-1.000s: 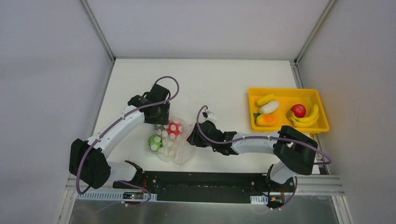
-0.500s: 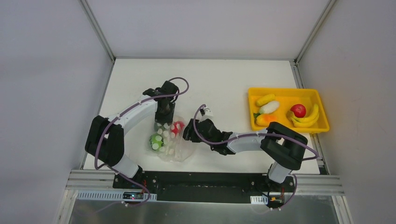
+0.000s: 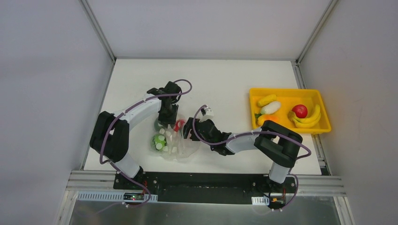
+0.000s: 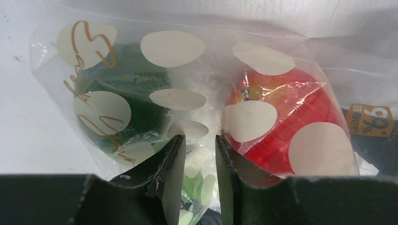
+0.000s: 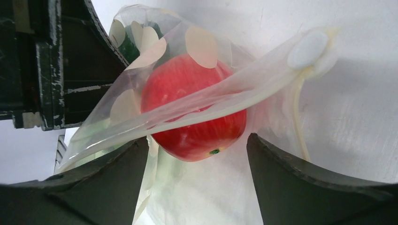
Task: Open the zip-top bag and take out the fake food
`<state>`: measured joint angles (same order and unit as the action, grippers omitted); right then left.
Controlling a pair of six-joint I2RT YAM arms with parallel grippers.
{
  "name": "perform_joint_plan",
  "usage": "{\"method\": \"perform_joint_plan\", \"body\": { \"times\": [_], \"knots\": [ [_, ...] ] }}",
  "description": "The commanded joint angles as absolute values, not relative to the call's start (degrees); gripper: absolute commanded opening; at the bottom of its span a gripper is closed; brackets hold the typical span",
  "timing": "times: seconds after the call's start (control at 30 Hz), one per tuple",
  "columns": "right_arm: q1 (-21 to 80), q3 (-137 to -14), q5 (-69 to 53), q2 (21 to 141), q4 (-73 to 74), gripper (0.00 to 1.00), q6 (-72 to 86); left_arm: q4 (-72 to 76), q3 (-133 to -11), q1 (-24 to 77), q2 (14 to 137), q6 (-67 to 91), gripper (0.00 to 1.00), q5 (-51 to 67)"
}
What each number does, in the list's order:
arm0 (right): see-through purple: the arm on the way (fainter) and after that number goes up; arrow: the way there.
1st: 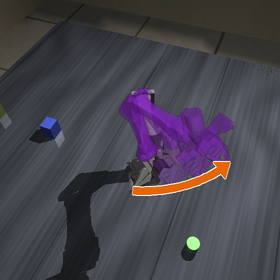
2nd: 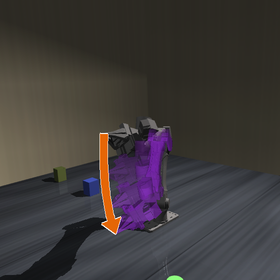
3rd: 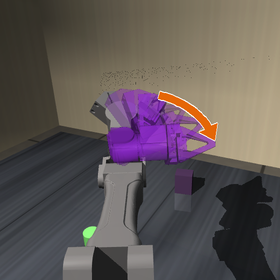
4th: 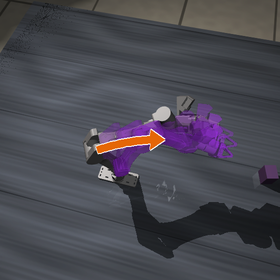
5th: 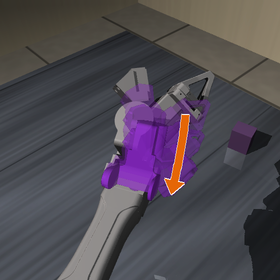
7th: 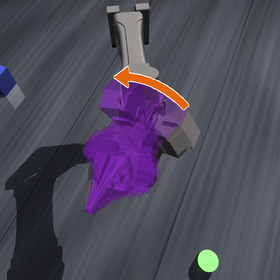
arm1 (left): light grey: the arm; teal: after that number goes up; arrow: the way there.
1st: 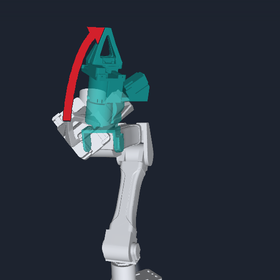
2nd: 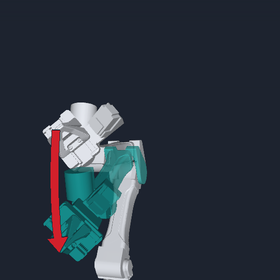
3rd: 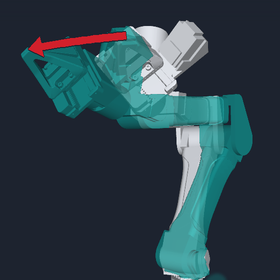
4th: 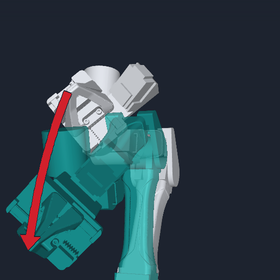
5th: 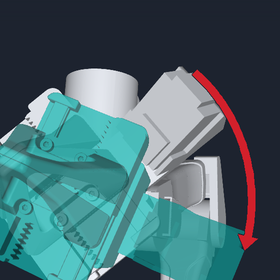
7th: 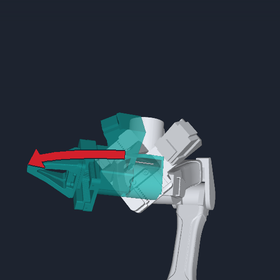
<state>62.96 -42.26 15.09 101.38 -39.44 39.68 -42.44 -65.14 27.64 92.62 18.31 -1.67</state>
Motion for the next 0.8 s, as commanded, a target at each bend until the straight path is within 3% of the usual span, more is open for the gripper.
{"method": "perform_joint_plan", "body": {
  "times": [0.0,0.43,0.77],
  "knots": [
    [62.80,-42.89,18.91,101.68,-43.83,0.81,36.28,-43.68,-67.10,27.37,93.56,16.81,0.31,1.42],
    [62.84,-42.85,17.55,107.45,-55.86,0.80,26.92,-44.10,-67.76,30.06,95.43,15.09,0.31,1.98],
    [62.91,-37.58,15.81,103.27,-55.48,0.49,30.17,-46.30,-68.68,30.67,96.01,15.29,0.30,-4.28]
  ]
}}
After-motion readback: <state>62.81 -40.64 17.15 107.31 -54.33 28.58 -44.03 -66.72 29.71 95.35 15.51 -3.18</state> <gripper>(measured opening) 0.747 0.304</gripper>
